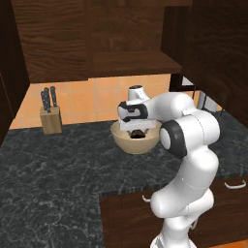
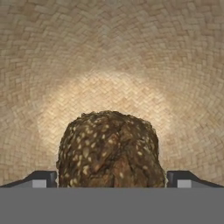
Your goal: Open the cabinet, pick up the bread from the cabinet and place it in the basket. Then move the basket to the dining counter.
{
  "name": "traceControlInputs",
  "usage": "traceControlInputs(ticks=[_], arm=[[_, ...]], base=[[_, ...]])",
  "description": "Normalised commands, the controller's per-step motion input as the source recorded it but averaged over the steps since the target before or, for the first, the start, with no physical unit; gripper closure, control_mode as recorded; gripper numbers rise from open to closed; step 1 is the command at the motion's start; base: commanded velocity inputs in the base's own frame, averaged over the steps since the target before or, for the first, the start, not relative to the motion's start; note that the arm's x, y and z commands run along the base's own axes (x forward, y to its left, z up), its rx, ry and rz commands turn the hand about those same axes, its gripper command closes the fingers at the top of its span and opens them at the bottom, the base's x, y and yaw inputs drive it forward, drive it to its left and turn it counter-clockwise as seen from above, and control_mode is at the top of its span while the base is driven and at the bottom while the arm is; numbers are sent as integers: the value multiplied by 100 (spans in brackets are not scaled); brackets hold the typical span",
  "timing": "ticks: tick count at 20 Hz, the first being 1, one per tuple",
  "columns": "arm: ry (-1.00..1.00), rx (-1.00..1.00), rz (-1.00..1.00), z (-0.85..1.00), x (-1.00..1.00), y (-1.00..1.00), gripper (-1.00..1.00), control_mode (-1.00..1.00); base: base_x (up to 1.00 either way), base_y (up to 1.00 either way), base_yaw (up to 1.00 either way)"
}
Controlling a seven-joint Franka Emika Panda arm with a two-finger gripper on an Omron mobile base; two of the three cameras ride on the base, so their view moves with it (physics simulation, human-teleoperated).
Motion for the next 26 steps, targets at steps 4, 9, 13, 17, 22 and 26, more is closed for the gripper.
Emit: traceControlInputs(ticks=[4,9,13,17,22,26], arm=[[-8,0,7,1,1,0,-100,-100],[-3,0,4,4,23,0,-100,-100],[0,0,7,14,-5,0,-100,-100],[-4,0,14,23,-34,14,-100,-100],[-17,0,24,19,-48,33,-100,-100],[-3,0,37,2,-28,48,-100,-100]], base=[[0,0,0],[0,0,0],[0,0,0],[0,0,0],[0,0,0],[0,0,0]])
